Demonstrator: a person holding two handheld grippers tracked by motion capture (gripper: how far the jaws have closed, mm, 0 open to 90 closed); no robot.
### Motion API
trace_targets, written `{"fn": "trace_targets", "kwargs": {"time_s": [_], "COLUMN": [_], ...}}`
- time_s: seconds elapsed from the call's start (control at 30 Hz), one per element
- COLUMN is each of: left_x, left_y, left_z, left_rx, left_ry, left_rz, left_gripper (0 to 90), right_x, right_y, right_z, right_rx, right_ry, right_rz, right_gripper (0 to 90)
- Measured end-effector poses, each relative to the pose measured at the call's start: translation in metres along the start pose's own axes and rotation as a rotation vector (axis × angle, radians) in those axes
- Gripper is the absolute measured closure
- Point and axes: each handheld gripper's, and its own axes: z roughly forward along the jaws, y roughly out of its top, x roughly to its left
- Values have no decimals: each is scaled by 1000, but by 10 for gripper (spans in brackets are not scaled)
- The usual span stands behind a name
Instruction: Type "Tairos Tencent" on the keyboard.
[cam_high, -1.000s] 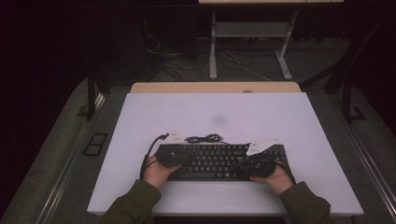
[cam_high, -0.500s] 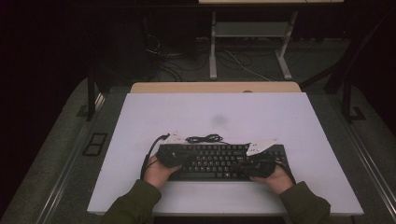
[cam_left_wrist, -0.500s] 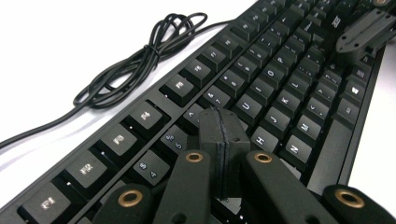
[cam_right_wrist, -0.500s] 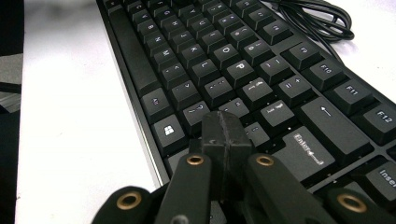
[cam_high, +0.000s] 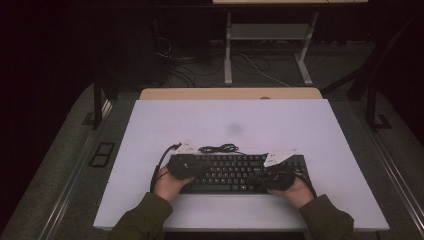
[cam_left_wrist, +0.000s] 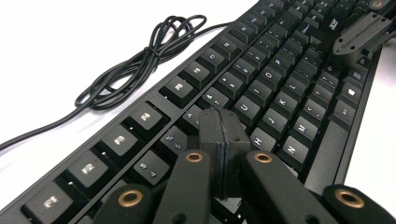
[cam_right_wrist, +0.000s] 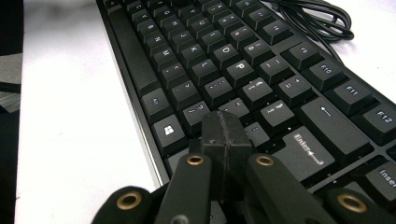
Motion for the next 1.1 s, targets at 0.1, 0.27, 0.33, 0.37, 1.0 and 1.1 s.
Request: {"fn": "trace_targets", "kwargs": {"time_s": [0.1, 0.27, 0.33, 0.37, 1.0, 1.1], "left_x": [1, 1, 1, 1, 4, 5], "left_y": [0, 0, -1, -1, -12, -14], "left_z": [-2, -8, -10, -11, -29, -29], "left_rx": [-11, -30, -35, -37, -90, -98], "left_ry": [-1, -8, -11, -12, 2, -5], "left_rz": [-7, -12, -15, -20, -16, -13], "left_gripper": [894, 865, 836, 836, 400, 350], "right_x": [0, 0, 0, 0, 0, 0], "right_y": [0, 0, 0, 0, 0, 0], "right_z": [0, 0, 0, 0, 0, 0], "right_rx": [0, 0, 0, 0, -1, -1], "right_ry": [0, -2, -2, -2, -3, -3], "right_rz": [0, 0, -1, -1, 0, 1], "right_gripper": [894, 894, 894, 894, 894, 894]}}
